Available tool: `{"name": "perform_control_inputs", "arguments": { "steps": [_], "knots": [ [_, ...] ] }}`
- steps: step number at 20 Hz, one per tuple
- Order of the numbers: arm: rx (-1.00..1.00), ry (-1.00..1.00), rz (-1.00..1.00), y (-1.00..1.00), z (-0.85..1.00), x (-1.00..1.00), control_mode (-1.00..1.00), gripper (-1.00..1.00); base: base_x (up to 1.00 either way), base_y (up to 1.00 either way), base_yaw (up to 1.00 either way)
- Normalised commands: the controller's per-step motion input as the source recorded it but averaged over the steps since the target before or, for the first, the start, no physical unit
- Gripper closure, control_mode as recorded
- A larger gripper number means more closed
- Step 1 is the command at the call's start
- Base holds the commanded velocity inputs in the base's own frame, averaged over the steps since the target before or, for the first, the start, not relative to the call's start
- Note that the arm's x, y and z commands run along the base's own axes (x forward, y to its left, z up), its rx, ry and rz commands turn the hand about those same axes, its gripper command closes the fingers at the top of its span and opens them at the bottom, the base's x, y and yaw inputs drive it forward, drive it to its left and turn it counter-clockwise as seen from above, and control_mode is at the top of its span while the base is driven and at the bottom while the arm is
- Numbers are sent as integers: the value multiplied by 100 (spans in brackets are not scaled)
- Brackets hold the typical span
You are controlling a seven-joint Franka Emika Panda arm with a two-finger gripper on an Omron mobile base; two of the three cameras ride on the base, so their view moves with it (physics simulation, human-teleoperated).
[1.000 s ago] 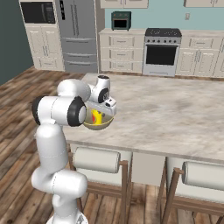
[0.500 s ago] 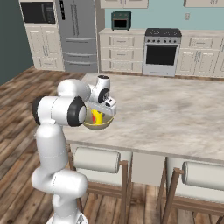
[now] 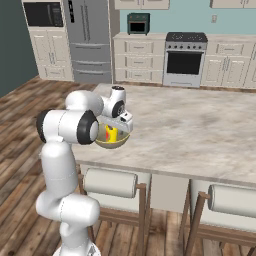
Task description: Place the cup inside the bowl on the dining table and move the bowl to any counter.
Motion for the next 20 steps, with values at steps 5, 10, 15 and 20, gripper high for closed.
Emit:
{"name": "perform_control_inputs", "arguments": {
  "steps": [5,10,15,20],
  "knots": [
    [0,0,0,0,1,0,-100,-100,0,0,0],
    [0,-5,0,0,20,0,-100,-100,0,0,0],
    [0,-11,0,0,32,-3,-100,-100,0,0,0],
    [0,-11,0,0,27,-6,-100,-100,0,0,0]
  ]
}}
